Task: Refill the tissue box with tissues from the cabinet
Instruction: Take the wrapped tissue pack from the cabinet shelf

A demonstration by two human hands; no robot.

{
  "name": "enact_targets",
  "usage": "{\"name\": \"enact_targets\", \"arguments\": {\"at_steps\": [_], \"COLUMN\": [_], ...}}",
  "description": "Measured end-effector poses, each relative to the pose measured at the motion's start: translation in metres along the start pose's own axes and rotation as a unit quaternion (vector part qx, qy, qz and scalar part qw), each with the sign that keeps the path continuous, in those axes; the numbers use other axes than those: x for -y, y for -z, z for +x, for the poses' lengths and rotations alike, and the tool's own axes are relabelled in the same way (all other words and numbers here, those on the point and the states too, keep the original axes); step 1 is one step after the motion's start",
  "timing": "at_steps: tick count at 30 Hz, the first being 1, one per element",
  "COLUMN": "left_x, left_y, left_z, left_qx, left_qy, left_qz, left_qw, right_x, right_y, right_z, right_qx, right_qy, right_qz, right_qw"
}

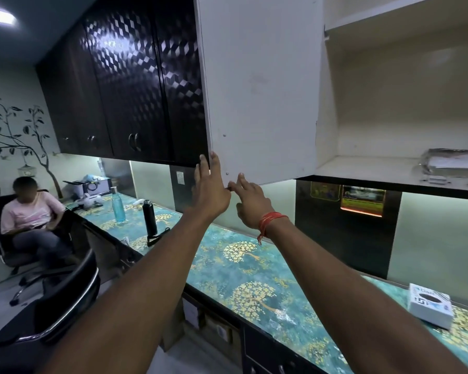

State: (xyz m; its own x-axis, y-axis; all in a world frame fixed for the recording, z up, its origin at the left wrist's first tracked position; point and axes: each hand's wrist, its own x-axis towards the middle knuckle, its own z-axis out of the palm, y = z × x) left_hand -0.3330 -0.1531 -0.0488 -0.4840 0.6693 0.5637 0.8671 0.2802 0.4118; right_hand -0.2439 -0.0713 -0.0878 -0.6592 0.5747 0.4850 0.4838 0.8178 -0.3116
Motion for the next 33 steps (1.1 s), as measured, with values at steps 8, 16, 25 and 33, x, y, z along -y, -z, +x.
{"name": "enact_targets", "arguments": {"at_steps": [8, 16, 25, 33], "left_x": [-0.066, -0.220, -0.385, -0.446], "left_y": [-0.012, -0.039, -0.065, -0.080], "left_z": [-0.022, -0.057, -0.126, -0.168], "left_qx": [-0.215, 0.039, 0.243, 0.317], "left_qy": [0.000, -0.134, -0.213, -0.246], "left_qz": [-0.006, -0.309, -0.490, -0.552], "left_qw": [0.977, 0.941, 0.810, 0.731], "right_x": [-0.035, -0.092, -0.150, -0.152], "right_y": [0.069, 0.181, 0.298, 0.328], "right_z": [-0.047, -0.129, -0.252, -0.304], "right_qx": [-0.183, -0.320, -0.438, -0.483], "right_qy": [-0.061, -0.156, -0.307, -0.319], "right_qz": [0.091, 0.031, -0.102, -0.108], "right_qw": [0.977, 0.934, 0.839, 0.809]}}
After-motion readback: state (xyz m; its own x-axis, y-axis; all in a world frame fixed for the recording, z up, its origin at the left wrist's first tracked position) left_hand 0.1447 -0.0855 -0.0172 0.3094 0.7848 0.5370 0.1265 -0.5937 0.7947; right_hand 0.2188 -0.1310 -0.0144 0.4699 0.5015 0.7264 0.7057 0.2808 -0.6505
